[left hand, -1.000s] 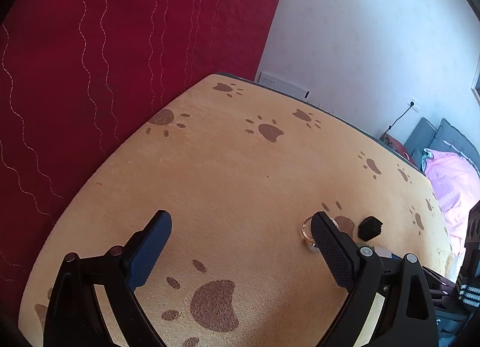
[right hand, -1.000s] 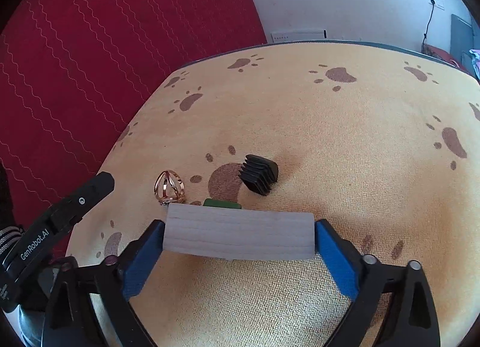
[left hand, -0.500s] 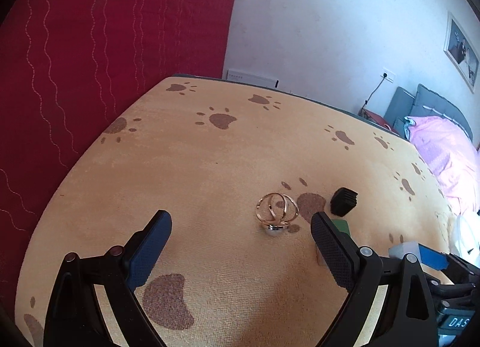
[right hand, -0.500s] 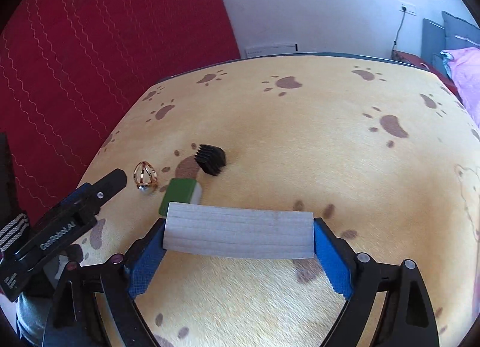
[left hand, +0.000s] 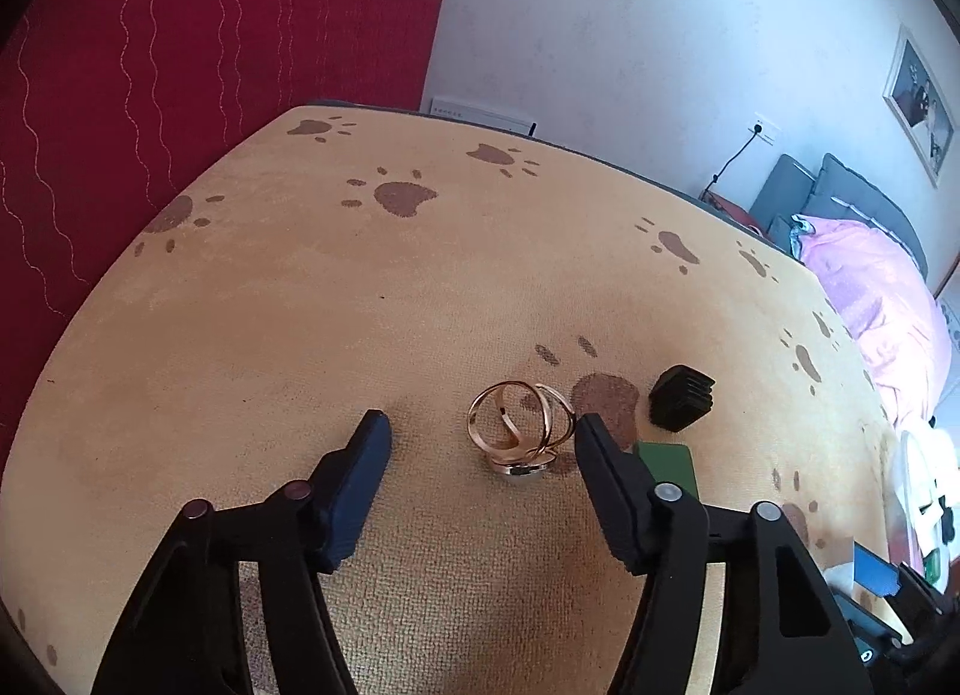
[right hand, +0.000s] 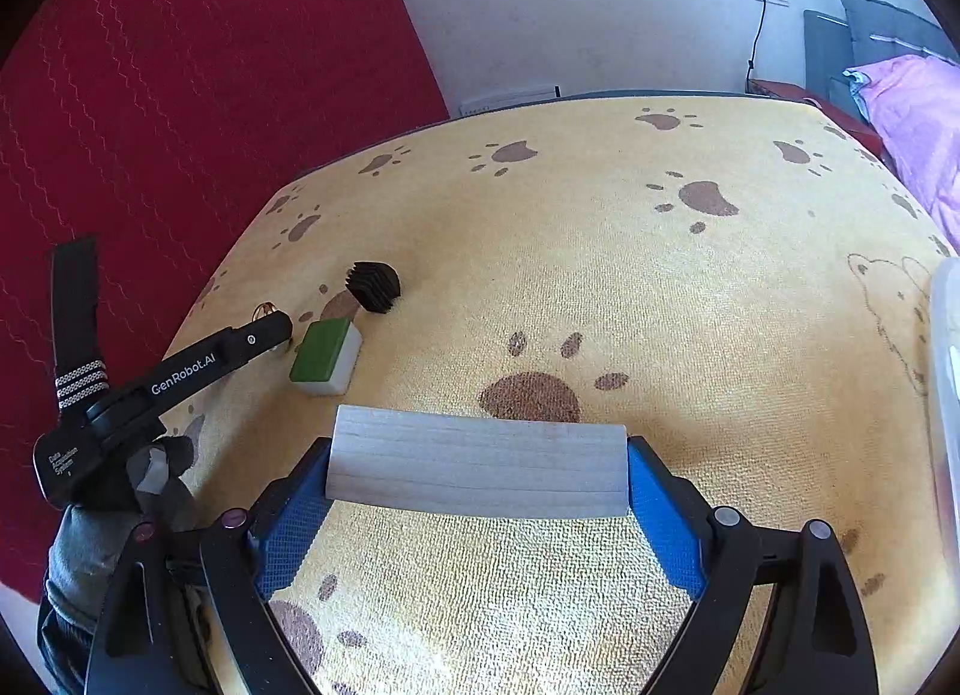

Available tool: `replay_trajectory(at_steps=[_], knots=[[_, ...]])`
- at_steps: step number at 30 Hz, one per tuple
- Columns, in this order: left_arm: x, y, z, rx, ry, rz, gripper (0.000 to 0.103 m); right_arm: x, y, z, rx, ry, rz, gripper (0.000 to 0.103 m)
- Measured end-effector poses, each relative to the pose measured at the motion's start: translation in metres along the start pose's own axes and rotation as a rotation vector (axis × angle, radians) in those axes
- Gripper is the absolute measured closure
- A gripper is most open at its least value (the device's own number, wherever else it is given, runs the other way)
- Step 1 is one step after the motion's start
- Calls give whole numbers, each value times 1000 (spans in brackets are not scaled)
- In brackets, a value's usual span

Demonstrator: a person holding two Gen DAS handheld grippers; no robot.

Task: Organize rigid objects
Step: 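Grasp the light wooden block with the right gripper while the left gripper grasps the gold ring, then lower the wooden block into the bowl and open the right gripper while the left gripper carries the gold ring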

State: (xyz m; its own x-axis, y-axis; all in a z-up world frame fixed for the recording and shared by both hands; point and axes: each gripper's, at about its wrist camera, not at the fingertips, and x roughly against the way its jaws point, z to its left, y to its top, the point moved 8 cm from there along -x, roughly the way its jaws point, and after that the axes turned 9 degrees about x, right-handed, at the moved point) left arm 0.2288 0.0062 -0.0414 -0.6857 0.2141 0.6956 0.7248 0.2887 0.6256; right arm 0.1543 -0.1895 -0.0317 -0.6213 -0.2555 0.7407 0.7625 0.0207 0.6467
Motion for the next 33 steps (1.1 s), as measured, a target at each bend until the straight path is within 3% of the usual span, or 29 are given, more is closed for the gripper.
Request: replay_trajectory(at_steps=[3,4,16,33], knots=[[0,-2,-5,-13,-48,14,64,0,-3,-1,-6,-2,1,9],[-1,-3,-7,-13,-65,22,66,0,-3,-1,-7,-2,1,9],[21,-12,-30,-91,-122,-26,66,24,-6,-7,-17,-28,-42,9],[42,-35,-71,-199,-178,-35,66,66,-30,-53,-116,-113,-76,9]])
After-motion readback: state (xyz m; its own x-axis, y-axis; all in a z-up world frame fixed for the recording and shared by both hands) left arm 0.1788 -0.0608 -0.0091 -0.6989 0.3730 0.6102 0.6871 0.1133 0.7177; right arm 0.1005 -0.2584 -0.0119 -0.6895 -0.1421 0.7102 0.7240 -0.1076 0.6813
